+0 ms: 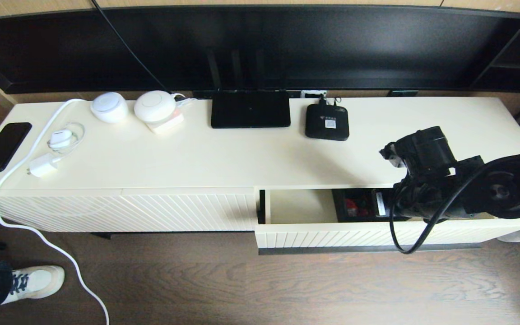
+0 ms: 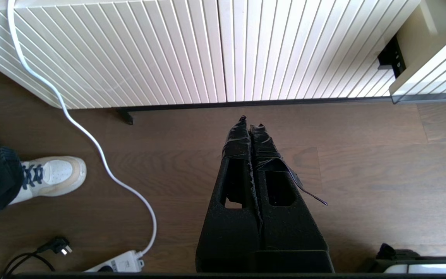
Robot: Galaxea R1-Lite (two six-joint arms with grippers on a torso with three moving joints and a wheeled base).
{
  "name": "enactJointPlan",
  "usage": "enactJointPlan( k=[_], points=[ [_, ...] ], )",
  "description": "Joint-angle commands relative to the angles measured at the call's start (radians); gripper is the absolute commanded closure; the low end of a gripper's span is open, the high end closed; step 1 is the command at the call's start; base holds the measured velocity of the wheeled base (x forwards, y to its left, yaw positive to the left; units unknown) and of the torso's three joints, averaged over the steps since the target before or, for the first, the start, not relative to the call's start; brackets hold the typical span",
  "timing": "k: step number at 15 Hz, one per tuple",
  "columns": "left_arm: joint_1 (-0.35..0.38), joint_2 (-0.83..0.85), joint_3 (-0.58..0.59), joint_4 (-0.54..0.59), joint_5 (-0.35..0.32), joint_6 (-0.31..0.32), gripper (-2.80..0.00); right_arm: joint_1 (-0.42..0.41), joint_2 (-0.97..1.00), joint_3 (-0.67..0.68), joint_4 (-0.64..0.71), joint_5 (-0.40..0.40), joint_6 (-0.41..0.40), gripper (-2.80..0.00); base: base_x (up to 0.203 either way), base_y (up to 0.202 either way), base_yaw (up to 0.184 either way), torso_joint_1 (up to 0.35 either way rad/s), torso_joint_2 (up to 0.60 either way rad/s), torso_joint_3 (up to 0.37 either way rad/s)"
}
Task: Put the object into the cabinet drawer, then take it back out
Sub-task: Open the drawer
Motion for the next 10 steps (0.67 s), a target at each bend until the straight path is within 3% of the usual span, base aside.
enactJointPlan(
  k=[1,10],
  points=[
    [0.000,0.002,-0.001,0.000,0.000,0.001,0.00,-0.002,0.014,-0.015,0.000,-0.001,-0.003,0.00,0.000,0.000,0.000,0.000,0.00,0.000],
    [0.000,0.002,0.000,0.000,0.000,0.001,0.00,-0.016,0.036,0.032,0.023,-0.018,-0.030,0.00,0.000,0.000,0.000,0.000,0.00,0.000]
  ],
)
